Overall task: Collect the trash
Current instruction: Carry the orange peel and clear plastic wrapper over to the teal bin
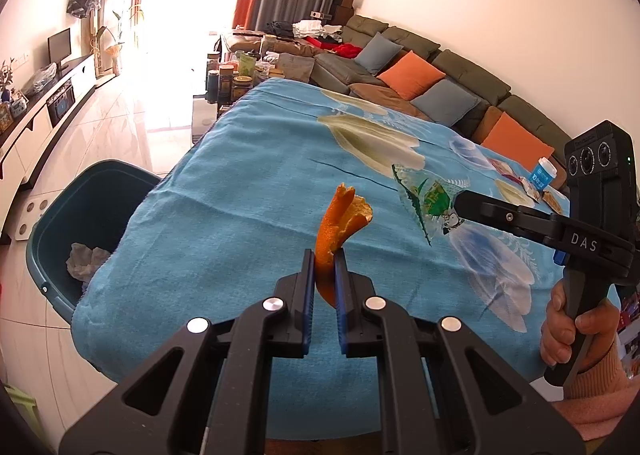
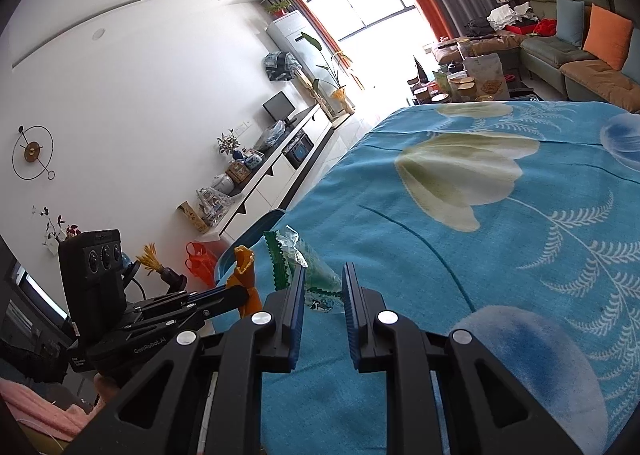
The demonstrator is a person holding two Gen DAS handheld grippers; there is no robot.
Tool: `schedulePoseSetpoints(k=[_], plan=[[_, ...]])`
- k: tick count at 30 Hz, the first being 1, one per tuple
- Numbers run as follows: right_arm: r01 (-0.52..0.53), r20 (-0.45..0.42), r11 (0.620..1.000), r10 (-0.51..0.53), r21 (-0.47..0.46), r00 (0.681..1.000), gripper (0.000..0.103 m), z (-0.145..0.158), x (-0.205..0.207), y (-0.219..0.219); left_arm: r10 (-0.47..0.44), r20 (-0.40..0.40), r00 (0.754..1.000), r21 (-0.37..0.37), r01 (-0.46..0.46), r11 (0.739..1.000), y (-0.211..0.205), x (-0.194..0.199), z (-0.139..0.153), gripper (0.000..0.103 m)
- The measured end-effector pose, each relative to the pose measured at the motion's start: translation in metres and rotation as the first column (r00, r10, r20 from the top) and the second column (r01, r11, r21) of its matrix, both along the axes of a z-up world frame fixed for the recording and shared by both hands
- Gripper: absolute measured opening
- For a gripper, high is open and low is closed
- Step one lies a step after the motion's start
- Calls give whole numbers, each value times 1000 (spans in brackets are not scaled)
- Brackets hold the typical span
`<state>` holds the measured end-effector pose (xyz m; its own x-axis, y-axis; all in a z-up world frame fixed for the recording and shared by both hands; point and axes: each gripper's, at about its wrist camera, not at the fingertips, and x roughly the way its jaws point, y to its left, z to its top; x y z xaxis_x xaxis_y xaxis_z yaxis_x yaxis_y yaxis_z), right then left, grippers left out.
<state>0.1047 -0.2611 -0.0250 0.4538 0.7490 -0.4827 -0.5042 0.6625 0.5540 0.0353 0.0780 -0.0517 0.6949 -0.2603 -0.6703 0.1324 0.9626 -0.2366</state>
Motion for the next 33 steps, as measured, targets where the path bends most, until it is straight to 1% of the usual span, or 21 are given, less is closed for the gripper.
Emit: schedulePoseSetpoints(k=[23, 33], plan=[[-88, -3, 996, 88, 5, 996, 17, 7, 10, 46, 93, 10, 996, -19, -93, 996, 39, -9, 3, 10], [-117, 5, 993, 117, -10, 993, 17, 9, 13, 62, 143, 19, 990, -25, -142, 990, 59, -12, 5, 10]])
